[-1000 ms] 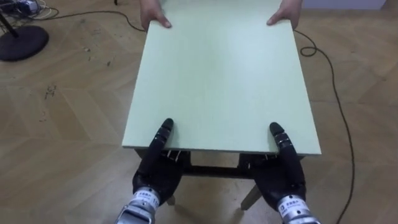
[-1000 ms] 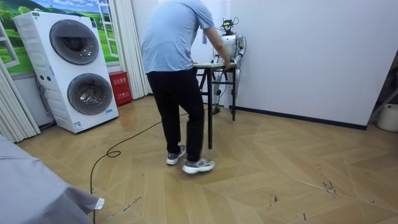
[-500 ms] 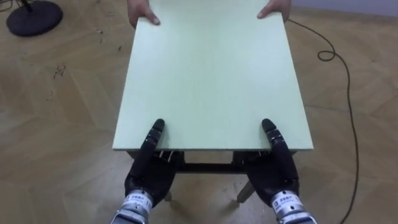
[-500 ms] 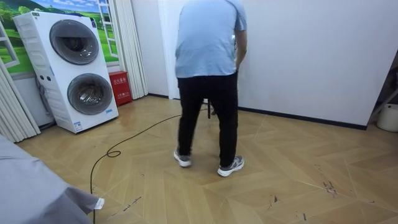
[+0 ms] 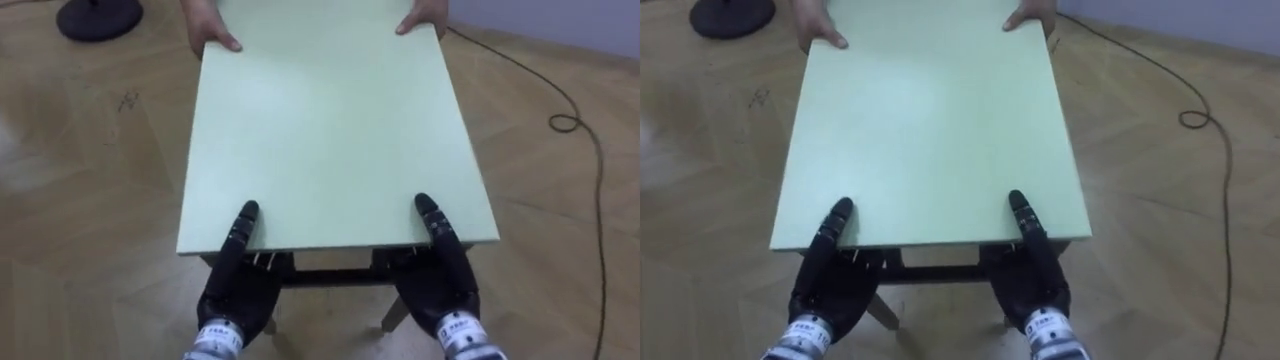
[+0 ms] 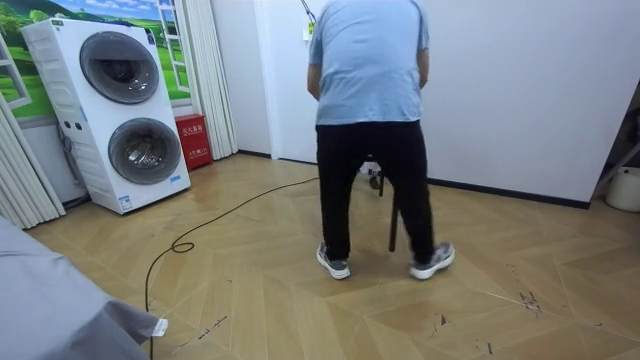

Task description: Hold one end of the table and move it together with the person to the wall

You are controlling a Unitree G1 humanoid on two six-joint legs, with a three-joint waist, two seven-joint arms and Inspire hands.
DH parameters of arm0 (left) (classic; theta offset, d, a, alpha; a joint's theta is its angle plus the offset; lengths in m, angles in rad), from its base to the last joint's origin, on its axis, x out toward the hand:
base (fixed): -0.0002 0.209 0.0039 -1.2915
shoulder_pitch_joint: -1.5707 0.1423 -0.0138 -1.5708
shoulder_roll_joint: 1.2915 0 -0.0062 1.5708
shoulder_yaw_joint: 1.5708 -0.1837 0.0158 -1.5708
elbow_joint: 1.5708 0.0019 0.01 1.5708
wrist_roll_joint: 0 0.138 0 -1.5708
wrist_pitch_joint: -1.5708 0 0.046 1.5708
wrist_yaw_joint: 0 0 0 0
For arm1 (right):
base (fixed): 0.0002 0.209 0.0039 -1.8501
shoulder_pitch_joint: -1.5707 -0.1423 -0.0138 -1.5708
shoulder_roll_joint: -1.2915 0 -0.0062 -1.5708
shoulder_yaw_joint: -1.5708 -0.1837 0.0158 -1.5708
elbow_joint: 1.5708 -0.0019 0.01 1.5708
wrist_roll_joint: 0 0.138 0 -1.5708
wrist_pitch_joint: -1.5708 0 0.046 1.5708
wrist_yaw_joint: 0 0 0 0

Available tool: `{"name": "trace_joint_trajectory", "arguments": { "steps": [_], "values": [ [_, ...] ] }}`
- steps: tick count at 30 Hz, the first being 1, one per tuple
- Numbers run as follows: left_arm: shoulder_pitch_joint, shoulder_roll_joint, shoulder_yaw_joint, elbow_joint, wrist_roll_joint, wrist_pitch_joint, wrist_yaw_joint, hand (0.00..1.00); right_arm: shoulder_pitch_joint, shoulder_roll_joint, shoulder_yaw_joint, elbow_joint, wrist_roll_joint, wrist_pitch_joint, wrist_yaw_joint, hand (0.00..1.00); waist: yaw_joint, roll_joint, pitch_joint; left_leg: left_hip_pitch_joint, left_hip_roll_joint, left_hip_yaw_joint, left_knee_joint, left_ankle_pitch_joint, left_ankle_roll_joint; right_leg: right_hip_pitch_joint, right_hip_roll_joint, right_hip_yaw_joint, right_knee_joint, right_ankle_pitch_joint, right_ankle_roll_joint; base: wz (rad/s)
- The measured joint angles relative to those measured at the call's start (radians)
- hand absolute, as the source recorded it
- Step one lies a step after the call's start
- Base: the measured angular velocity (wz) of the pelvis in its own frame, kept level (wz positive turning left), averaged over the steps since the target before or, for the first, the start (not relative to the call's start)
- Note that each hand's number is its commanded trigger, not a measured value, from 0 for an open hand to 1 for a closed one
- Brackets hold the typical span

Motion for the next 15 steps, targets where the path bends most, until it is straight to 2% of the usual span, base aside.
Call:
{"name": "trace_joint_trajectory", "arguments": {
  "steps": [1,3,4,5,9,11,12,15],
  "values": [
    [0.002,0.001,0.002,0.000,-0.004,-0.001,0.000,1.00,0.001,0.004,-0.002,-0.005,-0.011,0.005,-0.003,1.00,0.013,0.005,0.0014,0.001,-0.002,0.000,0.005,0.000,0.000,0.002,0.001,-0.008,-0.008,-0.001,0.000,-0.29],
    [0.009,0.001,0.007,0.000,-0.024,-0.005,0.000,1.00,0.001,0.004,0.003,-0.021,-0.035,0.012,-0.017,1.00,0.020,0.023,0.0012,0.008,-0.020,-0.027,0.005,0.000,0.000,0.018,0.017,-0.009,-0.049,-0.002,-0.001,-0.02],
    [0.011,0.002,0.012,0.001,-0.041,-0.004,0.001,1.00,-0.003,0.007,0.007,-0.030,-0.055,0.011,-0.024,1.00,0.021,0.027,0.0015,0.007,-0.031,-0.030,0.000,-0.001,0.000,0.028,0.011,-0.023,-0.055,-0.005,0.004,0.17],
    [0.011,0.004,0.016,0.001,-0.044,-0.006,0.002,1.00,-0.014,0.013,0.008,-0.034,-0.071,0.010,-0.043,1.00,0.021,0.028,0.0015,0.006,-0.037,-0.031,-0.005,-0.001,0.001,0.029,0.007,-0.027,-0.044,-0.015,0.014,0.18],
    [0.012,0.000,0.006,-0.001,-0.046,-0.019,0.015,1.00,-0.029,0.012,0.008,-0.034,-0.071,0.011,-0.075,1.00,0.046,0.040,0.0020,0.004,-0.048,-0.044,0.008,-0.005,0.005,-0.004,-0.009,-0.060,0.062,-0.057,0.013,0.20],
    [0.015,0.002,0.004,-0.001,-0.053,-0.019,0.027,1.00,-0.029,0.007,0.008,-0.033,-0.072,0.011,-0.088,1.00,0.045,0.043,0.0010,0.000,-0.074,-0.086,0.032,-0.009,0.008,-0.009,-0.038,-0.080,0.148,-0.098,0.020,0.51],
    [0.017,0.001,0.001,-0.001,-0.053,-0.019,0.027,1.00,-0.027,0.005,0.010,-0.032,-0.072,0.011,-0.089,1.00,0.043,0.046,0.0017,-0.001,-0.081,-0.098,0.033,-0.010,0.010,-0.008,-0.043,-0.080,0.167,-0.104,0.019,0.63],
    [0.025,0.005,-0.006,0.000,-0.041,-0.017,0.028,1.00,-0.006,0.001,0.002,-0.029,-0.069,0.010,-0.086,1.00,0.031,0.052,0.0006,-0.008,-0.115,-0.180,0.044,-0.007,0.013,0.003,-0.052,-0.074,0.216,-0.111,0.017,0.77]
  ]
}}
